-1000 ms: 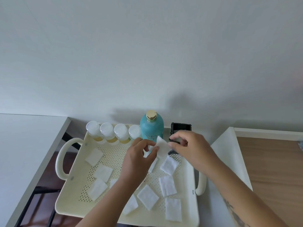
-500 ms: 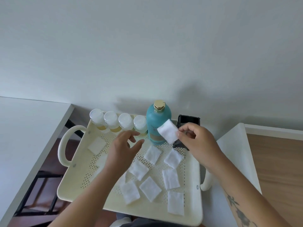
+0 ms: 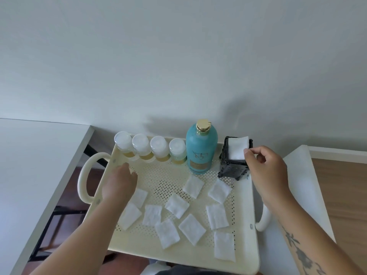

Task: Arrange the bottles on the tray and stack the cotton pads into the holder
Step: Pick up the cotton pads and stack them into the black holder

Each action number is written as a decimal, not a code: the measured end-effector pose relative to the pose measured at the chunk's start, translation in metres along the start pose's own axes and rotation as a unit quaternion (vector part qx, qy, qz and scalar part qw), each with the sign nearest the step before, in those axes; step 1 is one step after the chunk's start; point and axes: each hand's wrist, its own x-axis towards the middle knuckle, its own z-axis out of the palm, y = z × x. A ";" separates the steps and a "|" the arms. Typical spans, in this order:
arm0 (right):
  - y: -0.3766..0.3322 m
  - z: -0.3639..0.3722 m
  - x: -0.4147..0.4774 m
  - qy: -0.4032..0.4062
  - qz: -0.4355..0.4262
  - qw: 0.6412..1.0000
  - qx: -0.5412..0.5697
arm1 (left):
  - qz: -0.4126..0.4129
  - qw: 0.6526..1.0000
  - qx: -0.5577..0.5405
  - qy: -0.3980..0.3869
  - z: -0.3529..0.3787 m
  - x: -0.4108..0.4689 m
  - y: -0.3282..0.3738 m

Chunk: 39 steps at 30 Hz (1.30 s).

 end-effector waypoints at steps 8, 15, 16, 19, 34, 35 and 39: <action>0.000 0.005 -0.004 0.001 -0.035 0.993 -0.114 | -0.015 0.998 0.060 -0.019 0.003 0.000 -0.003; -0.004 0.006 -0.003 -0.023 -0.056 0.985 -0.159 | -0.015 0.997 0.066 -0.022 0.003 0.004 -0.006; -0.005 0.005 -0.002 -0.024 -0.056 0.986 -0.157 | -0.016 0.997 0.070 -0.024 0.003 0.004 -0.007; -0.004 0.004 0.000 -0.033 -0.052 0.983 -0.171 | -0.017 0.995 0.091 -0.033 0.004 0.004 -0.010; 0.007 0.011 0.002 -0.047 -0.152 0.913 -0.375 | -0.009 0.996 0.091 -0.020 0.012 0.009 -0.015; 0.007 0.011 0.003 -0.057 -0.151 0.907 -0.389 | -0.009 0.997 0.080 -0.015 0.011 0.009 -0.014; 0.008 0.014 0.003 -0.060 -0.149 0.905 -0.393 | 0.014 1.000 0.001 0.028 0.007 0.004 -0.005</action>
